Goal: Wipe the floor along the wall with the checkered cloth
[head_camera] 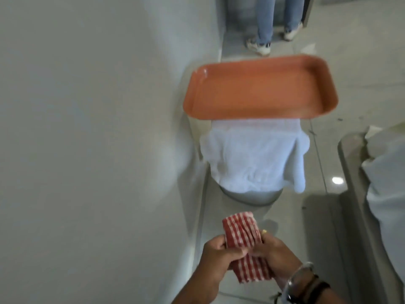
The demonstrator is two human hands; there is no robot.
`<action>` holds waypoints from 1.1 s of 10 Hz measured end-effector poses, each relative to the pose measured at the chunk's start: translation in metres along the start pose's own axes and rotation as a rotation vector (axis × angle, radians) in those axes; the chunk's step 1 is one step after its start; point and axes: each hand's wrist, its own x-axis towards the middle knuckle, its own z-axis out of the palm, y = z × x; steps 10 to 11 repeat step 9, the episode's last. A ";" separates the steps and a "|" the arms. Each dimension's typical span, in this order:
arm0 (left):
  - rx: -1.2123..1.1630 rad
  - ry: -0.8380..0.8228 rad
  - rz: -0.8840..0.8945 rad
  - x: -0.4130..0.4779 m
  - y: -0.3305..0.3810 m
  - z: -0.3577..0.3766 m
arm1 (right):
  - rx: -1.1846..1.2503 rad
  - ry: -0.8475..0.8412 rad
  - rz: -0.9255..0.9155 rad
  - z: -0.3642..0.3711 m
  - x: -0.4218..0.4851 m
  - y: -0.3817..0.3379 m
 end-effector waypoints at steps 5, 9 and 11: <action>0.318 0.332 0.425 0.002 0.342 -0.025 | -0.440 0.358 -0.500 0.067 0.049 -0.312; 0.532 0.273 0.323 0.044 0.353 -0.033 | -0.901 0.502 -0.412 0.082 0.091 -0.319; 0.532 0.273 0.323 0.044 0.353 -0.033 | -0.901 0.502 -0.412 0.082 0.091 -0.319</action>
